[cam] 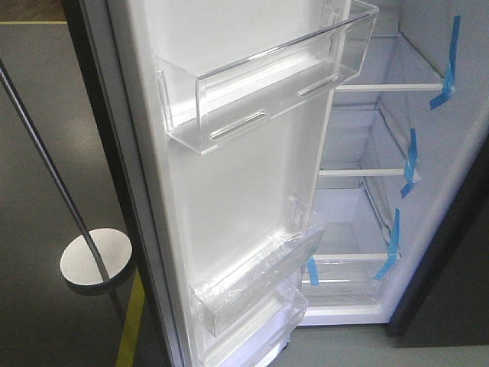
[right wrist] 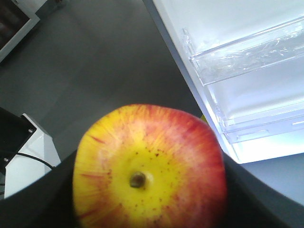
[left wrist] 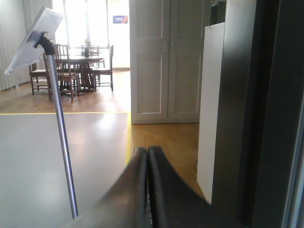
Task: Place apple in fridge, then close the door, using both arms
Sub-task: 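Drive closer to the refrigerator door bins, apple held in right gripper, then raise the apple with the right gripper into the upper door bin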
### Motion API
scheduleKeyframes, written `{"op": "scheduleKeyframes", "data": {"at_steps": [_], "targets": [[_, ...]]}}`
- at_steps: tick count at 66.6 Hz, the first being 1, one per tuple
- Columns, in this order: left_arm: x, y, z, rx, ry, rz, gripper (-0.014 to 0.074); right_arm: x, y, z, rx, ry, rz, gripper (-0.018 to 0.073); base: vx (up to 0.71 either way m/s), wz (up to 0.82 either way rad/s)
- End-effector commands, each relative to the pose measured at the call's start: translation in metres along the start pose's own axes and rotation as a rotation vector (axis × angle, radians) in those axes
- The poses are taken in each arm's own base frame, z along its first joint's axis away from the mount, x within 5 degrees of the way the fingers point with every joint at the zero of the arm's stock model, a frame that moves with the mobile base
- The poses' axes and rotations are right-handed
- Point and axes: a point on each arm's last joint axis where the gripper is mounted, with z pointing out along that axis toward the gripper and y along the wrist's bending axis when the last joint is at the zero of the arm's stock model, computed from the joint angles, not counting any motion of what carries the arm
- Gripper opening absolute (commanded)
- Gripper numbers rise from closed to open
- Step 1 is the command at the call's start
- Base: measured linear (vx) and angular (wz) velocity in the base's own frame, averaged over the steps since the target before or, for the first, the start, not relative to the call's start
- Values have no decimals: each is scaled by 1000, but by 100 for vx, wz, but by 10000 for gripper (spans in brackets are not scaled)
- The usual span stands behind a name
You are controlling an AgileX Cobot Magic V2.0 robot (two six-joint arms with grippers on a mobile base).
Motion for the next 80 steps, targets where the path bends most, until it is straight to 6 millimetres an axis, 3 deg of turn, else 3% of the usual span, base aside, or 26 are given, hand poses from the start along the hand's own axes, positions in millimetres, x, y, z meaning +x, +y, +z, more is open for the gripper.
{"op": "scheduleKeyframes", "data": {"at_steps": [1,68,73,80], "targets": [[-2,0,-1,2,-67,-8,-6,-11,5,-3,-27,-65,8,272,5,-4],[-2,0,-1,2,-67,-8,-6,-12,5,-3,-25,-72,12,272,1,-1],[-2,0,-1,2,-67,-8,-6,-18,5,-4,-22,-124,25,272,0,0],[-2,0,-1,2,-67,-8,-6,-46,16,-18,-19,-249,-11,272,0,0]]}}
